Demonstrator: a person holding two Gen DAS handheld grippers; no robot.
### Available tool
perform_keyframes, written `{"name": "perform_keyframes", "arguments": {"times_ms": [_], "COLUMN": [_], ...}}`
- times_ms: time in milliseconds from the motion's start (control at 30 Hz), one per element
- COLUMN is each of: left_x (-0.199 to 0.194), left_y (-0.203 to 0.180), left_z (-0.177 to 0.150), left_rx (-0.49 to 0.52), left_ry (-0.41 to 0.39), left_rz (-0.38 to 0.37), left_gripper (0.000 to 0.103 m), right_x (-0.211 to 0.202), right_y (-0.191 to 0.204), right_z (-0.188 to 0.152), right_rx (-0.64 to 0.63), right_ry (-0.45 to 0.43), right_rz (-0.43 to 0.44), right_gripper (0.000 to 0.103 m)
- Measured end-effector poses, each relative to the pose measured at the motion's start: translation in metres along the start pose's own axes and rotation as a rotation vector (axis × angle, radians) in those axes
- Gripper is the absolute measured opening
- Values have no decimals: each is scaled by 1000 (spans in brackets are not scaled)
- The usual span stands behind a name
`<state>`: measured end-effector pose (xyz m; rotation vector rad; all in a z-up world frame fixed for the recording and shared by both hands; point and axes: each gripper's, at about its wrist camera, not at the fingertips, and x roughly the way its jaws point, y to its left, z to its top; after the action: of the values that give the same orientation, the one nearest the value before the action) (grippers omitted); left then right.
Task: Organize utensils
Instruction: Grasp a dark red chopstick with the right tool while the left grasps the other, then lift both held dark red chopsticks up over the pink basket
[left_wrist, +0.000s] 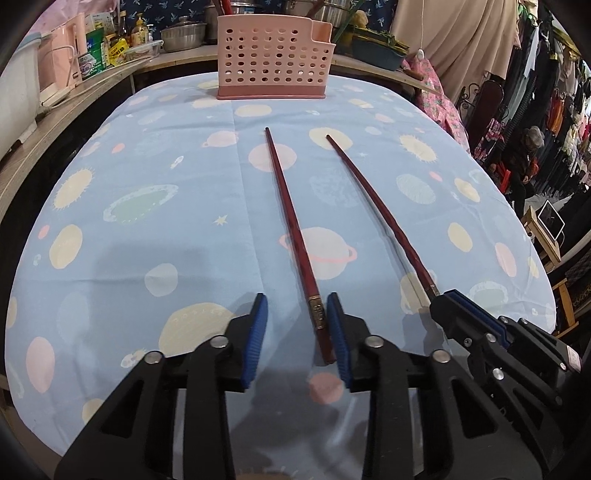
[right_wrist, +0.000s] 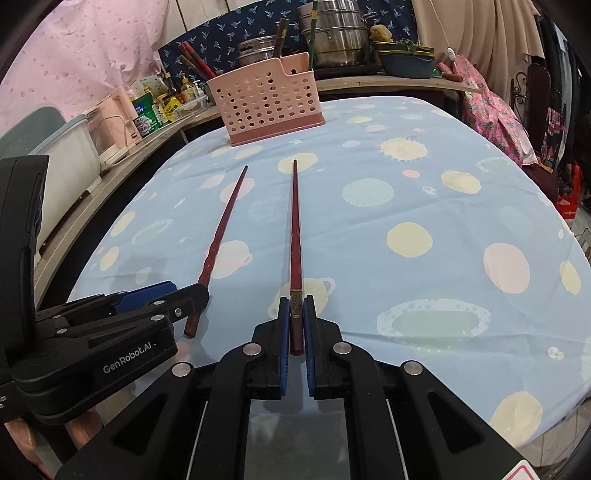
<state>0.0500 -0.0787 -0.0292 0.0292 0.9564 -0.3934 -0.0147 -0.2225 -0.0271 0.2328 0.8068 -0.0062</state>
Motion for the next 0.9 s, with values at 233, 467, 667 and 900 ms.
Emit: {"name": "perform_keyframes", "arguments": {"times_ms": [233,467,667,900], "left_x": [-1,-24,-54,-88], "left_y": [3,8,16,23], "left_z": [1,12,36,83], "left_rx": [-11,-27,-46,-51], "left_ry": [24,-3,-74,-179], "left_rz": [-33,-55,-64,-52], "left_gripper": [8,7,7,7], "right_x": [-1,-12,-28,-50], "right_y": [3,8,14,20], "right_z": [-1,11,42,101], "right_rx": [-7,-13,-19,-24], "right_ry": [1,-36,-103,-208], "right_rz": [8,15,37,61], "right_gripper": [7,7,7,7]}}
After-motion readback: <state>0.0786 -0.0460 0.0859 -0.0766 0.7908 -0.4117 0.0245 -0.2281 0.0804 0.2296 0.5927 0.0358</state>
